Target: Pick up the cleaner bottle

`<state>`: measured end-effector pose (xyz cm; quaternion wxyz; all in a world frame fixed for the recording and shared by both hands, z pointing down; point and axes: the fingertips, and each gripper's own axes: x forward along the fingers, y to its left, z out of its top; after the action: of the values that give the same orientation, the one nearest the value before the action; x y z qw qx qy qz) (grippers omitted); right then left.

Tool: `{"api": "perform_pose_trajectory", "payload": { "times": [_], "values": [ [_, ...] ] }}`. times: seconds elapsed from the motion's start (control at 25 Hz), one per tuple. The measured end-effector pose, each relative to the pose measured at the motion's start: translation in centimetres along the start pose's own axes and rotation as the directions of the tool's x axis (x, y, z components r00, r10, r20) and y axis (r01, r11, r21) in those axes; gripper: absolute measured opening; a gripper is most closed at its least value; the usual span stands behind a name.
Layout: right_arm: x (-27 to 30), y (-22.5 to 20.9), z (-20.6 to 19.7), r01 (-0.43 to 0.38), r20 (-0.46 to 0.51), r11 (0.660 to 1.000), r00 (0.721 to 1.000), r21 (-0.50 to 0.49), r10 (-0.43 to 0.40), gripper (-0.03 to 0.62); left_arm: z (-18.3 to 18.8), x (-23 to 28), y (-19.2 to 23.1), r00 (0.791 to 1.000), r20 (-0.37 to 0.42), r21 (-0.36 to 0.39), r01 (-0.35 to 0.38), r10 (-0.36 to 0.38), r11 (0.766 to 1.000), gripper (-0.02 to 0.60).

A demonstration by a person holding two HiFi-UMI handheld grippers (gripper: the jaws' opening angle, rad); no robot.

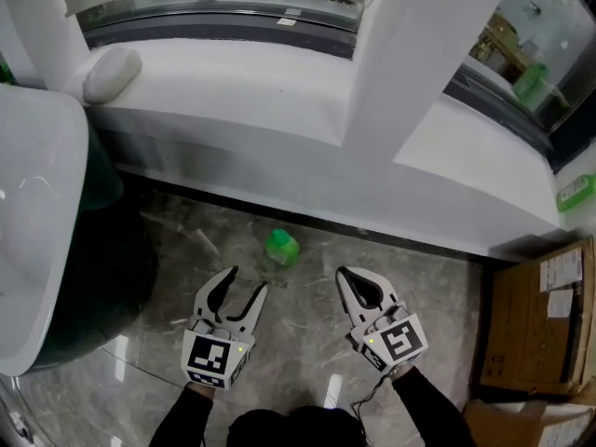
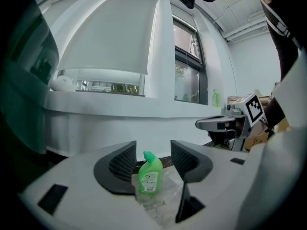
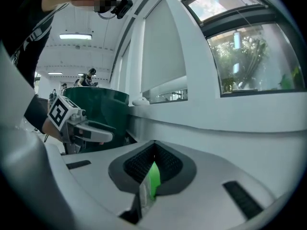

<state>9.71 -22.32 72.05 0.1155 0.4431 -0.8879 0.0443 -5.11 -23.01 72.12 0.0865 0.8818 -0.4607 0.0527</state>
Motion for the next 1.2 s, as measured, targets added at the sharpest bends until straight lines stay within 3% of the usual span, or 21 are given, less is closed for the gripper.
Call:
{"api": "perform_pose_trajectory", "payload": {
  "times": [0.24, 0.44, 0.64, 0.76, 0.88, 1.0, 1.12, 1.2],
  "values": [
    [-2.0, -1.9, -2.2, 0.048, 0.012, 0.999, 0.999, 0.006, -0.048, 0.002, -5.0, 4.4, -0.1, 0.999, -0.044, 0.005, 0.007, -0.007, 1.0, 0.288],
    [-4.2, -3.1, -4.2, 0.084, 0.03, 0.996, 0.996, 0.033, -0.085, 0.002, -8.6, 8.2, 0.4, 0.997, -0.076, 0.056, 0.037, -0.033, 0.998, 0.296],
    [-5.6, -3.5, -6.9, 0.107, 0.033, 0.991, 0.993, 0.084, -0.11, 0.003, -12.8, 11.4, 2.3, 0.986, -0.137, 0.129, 0.115, -0.098, 0.985, 0.301],
    [-6.0, -3.0, -8.7, 0.098, 0.011, 0.99, 0.995, 0.105, -0.099, 0.003, -14.8, 12.4, 2.7, 0.969, -0.184, 0.17, 0.196, -0.164, 0.966, 0.301],
    [-6.4, -3.0, -9.3, 0.101, 0.019, 0.989, 0.994, 0.111, -0.103, 0.002, -15.9, 13.7, 2.6, 0.936, -0.235, 0.218, 0.313, -0.262, 0.924, 0.301],
    [-6.7, -3.0, -10.1, 0.113, 0.036, 0.983, 0.992, 0.144, -0.119, 0.002, -16.2, 14.7, 2.4, 0.888, -0.277, 0.249, 0.435, -0.366, 0.865, 0.301],
    [-6.9, -2.4, -10.3, 0.097, 0.066, 0.981, 0.992, 0.168, -0.109, 0.002, -16.7, 14.9, 1.6, 0.811, -0.349, 0.256, 0.564, -0.469, 0.785, 0.299],
    [-6.9, -2.2, -10.7, 0.092, 0.075, 0.979, 0.991, 0.18, -0.107, 0.002, -17.1, 15.0, 1.2, 0.768, -0.388, 0.25, 0.62, -0.509, 0.744, 0.299]
  ]
}}
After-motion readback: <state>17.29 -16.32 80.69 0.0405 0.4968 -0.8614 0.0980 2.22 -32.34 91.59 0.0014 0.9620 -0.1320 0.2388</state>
